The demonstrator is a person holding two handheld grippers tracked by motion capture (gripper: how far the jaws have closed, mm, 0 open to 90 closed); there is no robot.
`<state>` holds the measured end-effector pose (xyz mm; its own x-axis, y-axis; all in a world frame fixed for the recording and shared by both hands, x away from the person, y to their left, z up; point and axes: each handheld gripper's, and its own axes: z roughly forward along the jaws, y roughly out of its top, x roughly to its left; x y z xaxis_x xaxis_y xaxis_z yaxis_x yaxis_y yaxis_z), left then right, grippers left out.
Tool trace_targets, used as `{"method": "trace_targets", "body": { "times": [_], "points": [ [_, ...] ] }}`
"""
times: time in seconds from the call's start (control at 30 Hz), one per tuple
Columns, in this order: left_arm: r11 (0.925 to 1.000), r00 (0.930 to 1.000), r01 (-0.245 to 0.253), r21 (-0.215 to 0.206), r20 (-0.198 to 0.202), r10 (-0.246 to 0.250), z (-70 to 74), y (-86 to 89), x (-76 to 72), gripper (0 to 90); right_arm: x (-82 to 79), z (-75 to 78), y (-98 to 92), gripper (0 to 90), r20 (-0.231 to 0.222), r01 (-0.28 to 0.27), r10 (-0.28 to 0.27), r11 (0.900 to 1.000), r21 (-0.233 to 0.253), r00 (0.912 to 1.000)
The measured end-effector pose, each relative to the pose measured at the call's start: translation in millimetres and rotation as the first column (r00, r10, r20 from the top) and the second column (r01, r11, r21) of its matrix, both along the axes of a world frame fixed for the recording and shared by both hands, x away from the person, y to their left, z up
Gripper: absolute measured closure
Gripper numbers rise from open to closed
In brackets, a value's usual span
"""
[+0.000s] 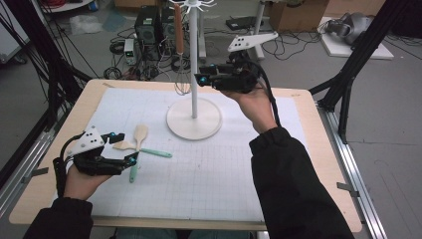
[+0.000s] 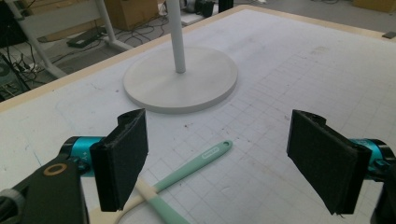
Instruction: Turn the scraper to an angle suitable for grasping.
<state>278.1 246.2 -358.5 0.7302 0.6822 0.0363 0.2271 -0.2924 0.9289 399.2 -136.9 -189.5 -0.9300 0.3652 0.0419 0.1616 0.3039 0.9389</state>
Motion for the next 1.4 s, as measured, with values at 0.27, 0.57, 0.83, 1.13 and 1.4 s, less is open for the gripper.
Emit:
{"method": "trace_targets", "body": {
  "times": [0.27, 0.57, 0.83, 1.13, 1.4],
  "points": [
    [1.0000, 1.0000, -0.006, -0.001, -0.006, 0.006, -1.7, 0.8, 1.3, 21.3, -9.5, -20.1, -3.2, 60.4, -0.022, -0.010, 0.010, 1.000, 0.001, 0.9997],
    [0.9998, 0.9998, -0.017, 0.009, -0.011, 0.017, -3.4, 3.9, 2.3, 21.9, -20.1, -45.2, -8.9, 58.1, -0.042, -0.009, 0.009, 1.000, -0.003, 0.9991],
    [0.9994, 0.9993, -0.030, 0.017, -0.021, 0.030, -5.2, 6.4, 3.1, 24.0, -33.2, -63.2, -12.7, 55.4, -0.040, -0.005, 0.004, 1.000, -0.009, 0.9992],
    [0.9980, 0.9977, -0.061, 0.013, -0.027, 0.061, -5.4, 18.1, 5.6, 28.0, -48.7, -91.8, -15.4, 54.6, -0.057, -0.014, 0.013, 1.000, -0.025, 0.9983],
    [0.9968, 0.9960, -0.076, 0.027, -0.046, 0.077, -13.5, 19.2, 9.3, 29.2, -58.9, -110.8, -21.0, 53.0, -0.062, -0.014, 0.013, 1.000, -0.028, 0.9980]
  ]
}}
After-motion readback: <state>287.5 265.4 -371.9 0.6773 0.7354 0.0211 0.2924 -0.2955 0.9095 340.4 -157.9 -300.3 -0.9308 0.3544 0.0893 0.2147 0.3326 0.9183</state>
